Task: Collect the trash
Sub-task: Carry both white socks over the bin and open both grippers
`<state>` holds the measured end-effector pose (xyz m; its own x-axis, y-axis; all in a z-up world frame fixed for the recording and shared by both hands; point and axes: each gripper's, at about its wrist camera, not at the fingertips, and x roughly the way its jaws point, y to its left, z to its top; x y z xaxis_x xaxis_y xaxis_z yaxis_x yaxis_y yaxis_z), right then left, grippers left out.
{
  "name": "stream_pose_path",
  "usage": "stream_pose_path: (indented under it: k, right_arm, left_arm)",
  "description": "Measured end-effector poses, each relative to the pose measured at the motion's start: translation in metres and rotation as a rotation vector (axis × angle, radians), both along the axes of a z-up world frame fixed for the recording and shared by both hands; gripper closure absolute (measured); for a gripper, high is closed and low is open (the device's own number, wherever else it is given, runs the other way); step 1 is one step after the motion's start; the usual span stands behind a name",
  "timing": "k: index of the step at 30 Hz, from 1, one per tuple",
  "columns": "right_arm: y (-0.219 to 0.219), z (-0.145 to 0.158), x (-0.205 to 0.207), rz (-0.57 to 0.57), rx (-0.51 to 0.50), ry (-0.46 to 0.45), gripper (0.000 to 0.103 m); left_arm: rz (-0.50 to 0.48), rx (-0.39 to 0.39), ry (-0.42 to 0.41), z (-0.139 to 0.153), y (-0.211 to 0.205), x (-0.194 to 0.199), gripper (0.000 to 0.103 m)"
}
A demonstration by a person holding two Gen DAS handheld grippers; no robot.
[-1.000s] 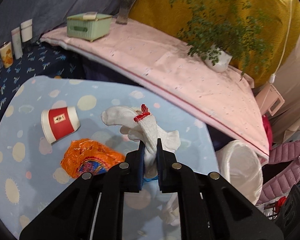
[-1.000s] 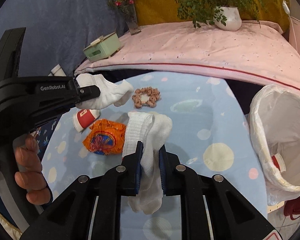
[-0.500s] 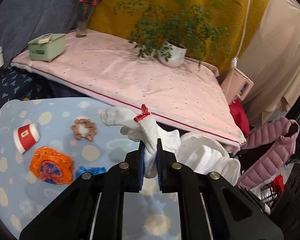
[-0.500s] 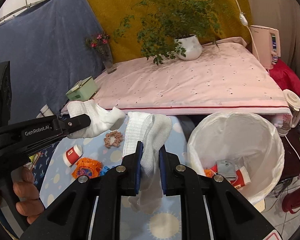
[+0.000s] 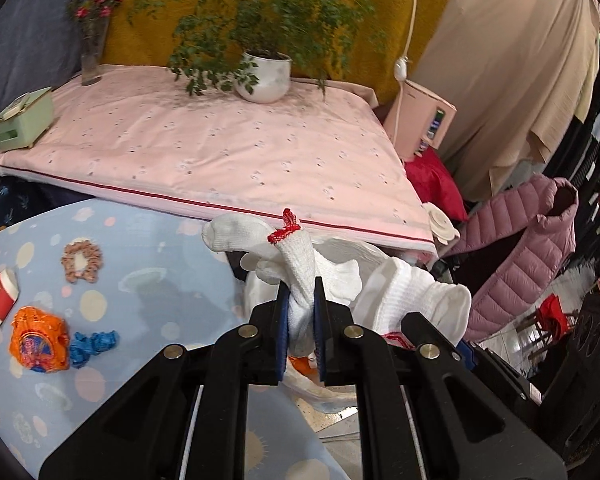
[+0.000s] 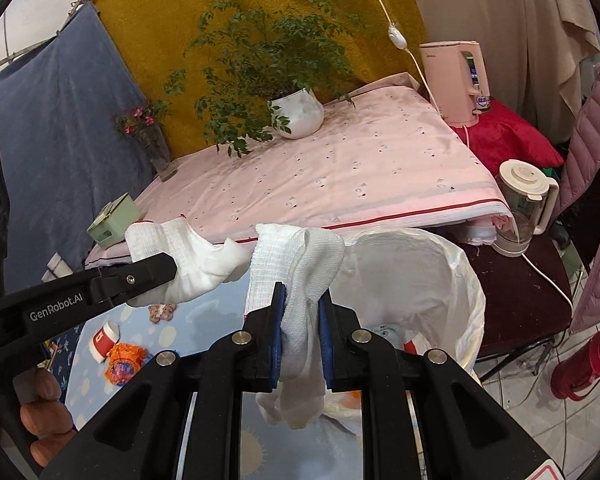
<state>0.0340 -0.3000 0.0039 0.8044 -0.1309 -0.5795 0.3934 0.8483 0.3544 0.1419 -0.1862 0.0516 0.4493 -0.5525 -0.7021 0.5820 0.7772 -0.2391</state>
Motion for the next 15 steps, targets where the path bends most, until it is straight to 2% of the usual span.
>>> stream_pose_path:
  k: [6, 9, 10, 12, 14, 15]
  right_arm:
    - [-0.017, -0.006, -0.004, -0.032, 0.005, 0.012, 0.088]
    - [-0.025, -0.01, -0.004, -0.044, 0.006, 0.019, 0.088]
    - [-0.027, -0.011, -0.003, -0.049, 0.006, 0.022, 0.088]
    - [-0.032, -0.012, 0.001, -0.057, 0.0, 0.027, 0.083]
    - [-0.036, -0.013, 0.004, -0.083, -0.001, 0.03, 0.08]
    - [-0.038, -0.014, 0.004, -0.092, -0.001, 0.029, 0.075]
  left_arm:
    - [-0.029, 0.021, 0.025, -0.011, -0.022, 0.0, 0.091]
    - [-0.043, 0.003, 0.043, -0.016, -0.028, 0.002, 0.088]
    - [-0.046, -0.006, 0.048, -0.017, -0.03, 0.003, 0.084]
    - [-0.026, -0.016, 0.048, -0.018, -0.033, 0.006, 0.063]
    - [-0.004, -0.018, 0.048, -0.017, -0.035, 0.009, 0.051]
    - [0.005, -0.017, 0.048, -0.017, -0.034, 0.01, 0.047]
